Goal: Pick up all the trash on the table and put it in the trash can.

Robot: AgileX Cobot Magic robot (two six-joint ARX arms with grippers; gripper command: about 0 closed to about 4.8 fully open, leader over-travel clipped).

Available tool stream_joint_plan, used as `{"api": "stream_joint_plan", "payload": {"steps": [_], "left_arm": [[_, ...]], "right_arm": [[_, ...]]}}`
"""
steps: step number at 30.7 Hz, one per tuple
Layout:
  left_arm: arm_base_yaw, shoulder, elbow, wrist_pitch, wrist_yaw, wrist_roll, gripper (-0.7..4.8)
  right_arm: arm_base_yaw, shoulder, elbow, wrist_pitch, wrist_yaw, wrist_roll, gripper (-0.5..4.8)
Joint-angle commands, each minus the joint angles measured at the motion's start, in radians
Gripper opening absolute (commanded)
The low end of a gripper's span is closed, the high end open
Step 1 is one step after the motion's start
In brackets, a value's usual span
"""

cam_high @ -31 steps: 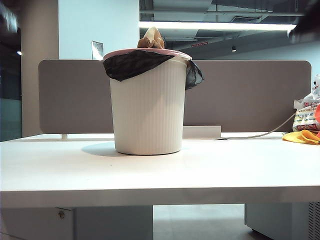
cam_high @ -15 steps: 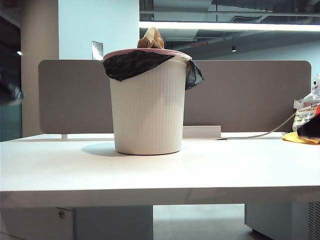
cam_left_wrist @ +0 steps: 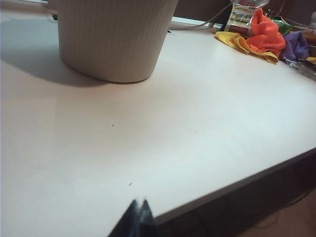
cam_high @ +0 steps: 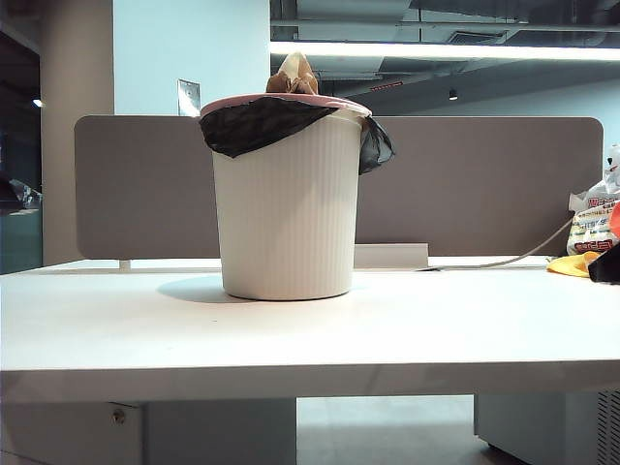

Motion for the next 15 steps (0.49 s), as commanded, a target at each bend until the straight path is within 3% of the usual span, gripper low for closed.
{"api": "stream_joint_plan", "payload": {"steps": [1,10,15], "left_arm": [[-0.001,0.000,0.000,0.003,0.003,-0.002,-0.05],[0.014,-0.056,0.000,-0.008,0.004,-0.002,-0.05],[0.160,-0.132,0.000,-0.008,0.025,-0.002,-0.05]], "right_arm": [[0.001,-0.001,-0.004,0.010,0.005,0.004,0.00],[-0.029,-0.101,-0.004,-0.036,-0.022,0.004,0.00],[-0.130,-0.241,-0.004,-0.053,-0.026,0.003,0.00]]}}
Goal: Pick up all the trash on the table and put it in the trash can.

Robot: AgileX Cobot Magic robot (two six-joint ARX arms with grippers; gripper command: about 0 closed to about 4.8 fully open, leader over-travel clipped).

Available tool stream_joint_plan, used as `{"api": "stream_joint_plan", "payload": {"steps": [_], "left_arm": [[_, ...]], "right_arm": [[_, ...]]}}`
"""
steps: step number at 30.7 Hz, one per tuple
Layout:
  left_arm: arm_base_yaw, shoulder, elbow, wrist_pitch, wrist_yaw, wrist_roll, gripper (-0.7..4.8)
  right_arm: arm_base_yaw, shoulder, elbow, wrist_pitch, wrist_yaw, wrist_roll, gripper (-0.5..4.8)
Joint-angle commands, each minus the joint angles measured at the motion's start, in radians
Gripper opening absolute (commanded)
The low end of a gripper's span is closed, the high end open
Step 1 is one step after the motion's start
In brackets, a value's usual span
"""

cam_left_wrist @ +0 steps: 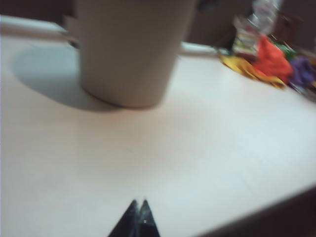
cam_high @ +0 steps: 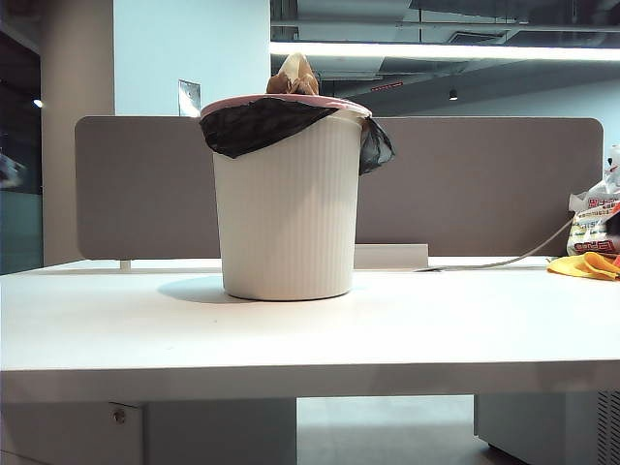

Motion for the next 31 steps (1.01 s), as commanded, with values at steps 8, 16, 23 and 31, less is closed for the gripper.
{"api": "stream_joint_plan", "payload": {"steps": [8,16,23,31], "left_arm": [[0.362,-0.154,0.000,0.008,0.013,-0.002,-0.05],[0.428,-0.153,0.000,0.009,0.013,0.001,-0.05],[0.428,-0.153,0.000,0.009,0.013,0.001,-0.05],[0.428,-0.153,0.000,0.008,0.014,0.001,-0.05]], "right_arm": [[-0.262,-0.272,-0.004,0.003,-0.003,0.003,0.00],[-0.378,-0.271,-0.004,0.017,0.001,0.003,0.00],[-0.377,-0.271,-0.004,0.017,-0.003,0.003,0.00],[-0.377,-0.271,-0.004,0.017,-0.003,0.003,0.00]]}}
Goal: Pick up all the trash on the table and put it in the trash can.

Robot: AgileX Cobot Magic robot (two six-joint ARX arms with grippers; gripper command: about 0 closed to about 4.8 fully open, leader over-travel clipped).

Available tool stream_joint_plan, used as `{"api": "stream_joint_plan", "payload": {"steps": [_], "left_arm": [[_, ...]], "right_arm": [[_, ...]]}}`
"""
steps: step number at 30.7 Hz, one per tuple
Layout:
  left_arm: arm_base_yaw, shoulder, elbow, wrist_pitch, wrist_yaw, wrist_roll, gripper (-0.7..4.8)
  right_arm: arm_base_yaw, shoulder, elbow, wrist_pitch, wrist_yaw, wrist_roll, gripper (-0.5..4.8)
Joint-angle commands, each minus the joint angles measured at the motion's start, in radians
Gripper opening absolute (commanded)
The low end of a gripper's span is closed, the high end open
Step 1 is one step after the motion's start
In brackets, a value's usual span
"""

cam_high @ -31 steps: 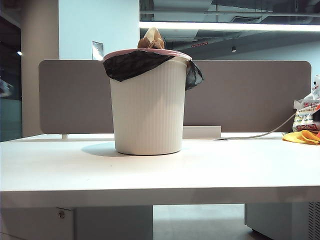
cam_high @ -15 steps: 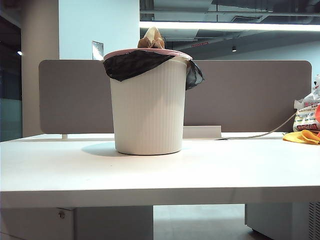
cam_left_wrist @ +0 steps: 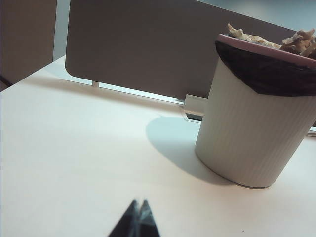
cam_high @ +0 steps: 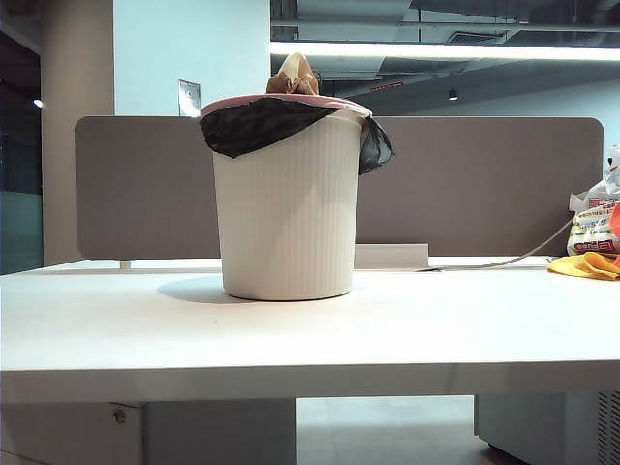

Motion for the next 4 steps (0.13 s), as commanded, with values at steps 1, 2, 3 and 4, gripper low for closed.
{"api": "stream_joint_plan", "payload": {"steps": [1,2,3,4], "left_arm": [[0.000,0.000,0.000,0.006,0.004,0.001,-0.05],[0.000,0.000,0.000,0.006,0.004,0.001,-0.05],[0.000,0.000,0.000,0.006,0.004,0.001,-0.05],[0.000,0.000,0.000,0.006,0.004,0.001,-0.05]], "right_arm": [[0.001,0.000,-0.004,0.017,-0.002,0.003,0.00],[0.000,0.000,-0.004,0.017,-0.002,0.003,0.00],[0.000,0.000,-0.004,0.017,-0.002,0.003,0.00],[0.000,0.000,-0.004,0.017,-0.003,0.003,0.00]]}}
